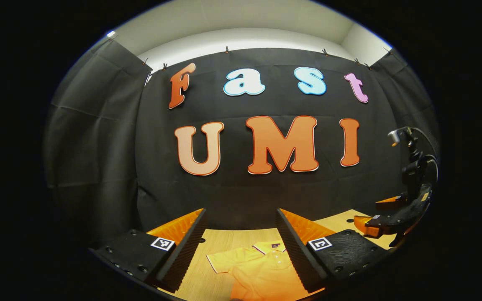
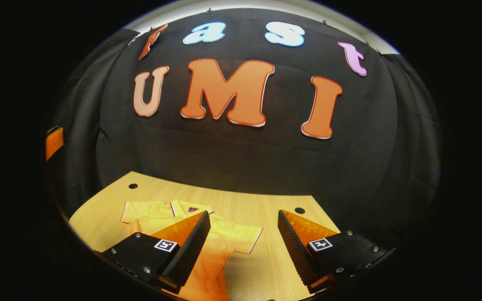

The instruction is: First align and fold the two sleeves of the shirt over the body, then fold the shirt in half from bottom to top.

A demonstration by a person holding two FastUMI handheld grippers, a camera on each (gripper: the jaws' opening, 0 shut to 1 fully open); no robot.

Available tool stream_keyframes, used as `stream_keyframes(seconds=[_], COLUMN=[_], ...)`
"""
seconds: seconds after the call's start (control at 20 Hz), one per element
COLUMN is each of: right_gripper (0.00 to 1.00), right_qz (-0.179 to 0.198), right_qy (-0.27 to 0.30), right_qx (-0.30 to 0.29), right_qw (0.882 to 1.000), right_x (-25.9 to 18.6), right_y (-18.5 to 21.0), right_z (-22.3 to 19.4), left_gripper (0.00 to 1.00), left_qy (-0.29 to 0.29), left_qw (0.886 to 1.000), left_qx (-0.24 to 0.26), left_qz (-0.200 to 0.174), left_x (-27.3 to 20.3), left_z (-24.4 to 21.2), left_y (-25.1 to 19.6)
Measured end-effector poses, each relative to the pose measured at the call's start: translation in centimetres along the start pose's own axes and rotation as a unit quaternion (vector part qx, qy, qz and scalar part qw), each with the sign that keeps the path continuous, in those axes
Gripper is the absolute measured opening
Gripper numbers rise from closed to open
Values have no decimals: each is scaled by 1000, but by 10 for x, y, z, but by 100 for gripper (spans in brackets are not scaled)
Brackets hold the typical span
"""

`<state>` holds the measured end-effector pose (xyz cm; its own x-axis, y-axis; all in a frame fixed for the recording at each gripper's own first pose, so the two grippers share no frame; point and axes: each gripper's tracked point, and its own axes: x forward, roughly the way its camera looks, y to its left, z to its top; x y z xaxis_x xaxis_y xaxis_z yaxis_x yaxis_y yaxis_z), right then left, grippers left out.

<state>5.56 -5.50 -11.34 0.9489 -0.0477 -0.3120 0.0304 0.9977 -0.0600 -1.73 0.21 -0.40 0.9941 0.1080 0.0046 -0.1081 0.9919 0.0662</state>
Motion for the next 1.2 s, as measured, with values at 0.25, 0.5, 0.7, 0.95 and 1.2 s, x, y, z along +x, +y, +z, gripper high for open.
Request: stream_keyframes(seconds=[0.25, 0.5, 0.7, 0.95, 1.2], right_gripper=[99, 98, 97, 95, 93], right_qz=[19, 18, 24, 40, 41], right_qy=[121, 230, 325, 407, 446], right_qx=[18, 6, -12, 44, 39], right_qw=[992, 973, 945, 912, 893], right_x=[52, 103, 135, 167, 186], right_y=[-8, -24, -32, -26, -20], right_z=[-56, -116, -155, -181, -205], left_gripper=[99, 99, 99, 99, 100], left_qy=[18, 29, 45, 53, 73], left_qw=[999, 998, 996, 991, 986], left_qx=[8, 15, 27, 39, 48], left_qz=[25, 55, 75, 116, 142], left_x=[-8, -18, -27, -40, -53], left_z=[-8, -13, -20, -19, -26], left_y=[10, 12, 9, 15, 19])
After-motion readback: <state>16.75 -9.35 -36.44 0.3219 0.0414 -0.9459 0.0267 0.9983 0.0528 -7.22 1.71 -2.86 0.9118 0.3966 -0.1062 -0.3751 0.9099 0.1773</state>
